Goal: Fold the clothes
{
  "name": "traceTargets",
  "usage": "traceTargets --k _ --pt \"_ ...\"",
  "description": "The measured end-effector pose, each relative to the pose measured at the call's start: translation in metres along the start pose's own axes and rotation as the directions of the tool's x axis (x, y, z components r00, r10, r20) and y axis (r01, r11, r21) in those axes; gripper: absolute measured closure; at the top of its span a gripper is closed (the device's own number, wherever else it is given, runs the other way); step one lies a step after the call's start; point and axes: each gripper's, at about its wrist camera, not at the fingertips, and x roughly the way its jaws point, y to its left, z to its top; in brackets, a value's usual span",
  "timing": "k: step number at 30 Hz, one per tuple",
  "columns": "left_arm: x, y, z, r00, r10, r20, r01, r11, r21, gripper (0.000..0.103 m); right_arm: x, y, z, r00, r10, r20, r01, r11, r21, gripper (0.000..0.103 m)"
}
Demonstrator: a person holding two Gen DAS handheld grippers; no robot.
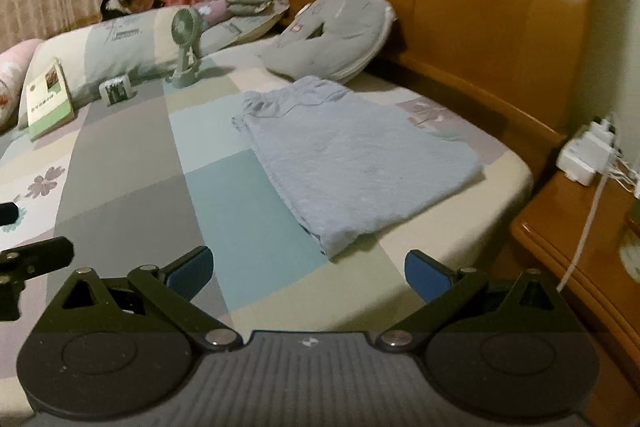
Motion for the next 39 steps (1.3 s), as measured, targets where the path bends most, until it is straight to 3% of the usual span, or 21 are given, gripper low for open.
traceTargets --k 14,39 --pt "-0.025 -0.004 -0.011 1.0 -0.021 0.011 0.021 0.999 -0.03 0.002 -0.034 0.028 -0.024 1.0 0.024 -0.005 -0.025 0.997 -0.076 0.0" --pt "-0.021 -0.013 -0.011 0.998 -0.058 -0.007 0.058 0.998 -0.023 0.001 -0.029 0.027 -0.026 0.999 0.038 -0.032 -0.04 0.997 -0.069 0.0"
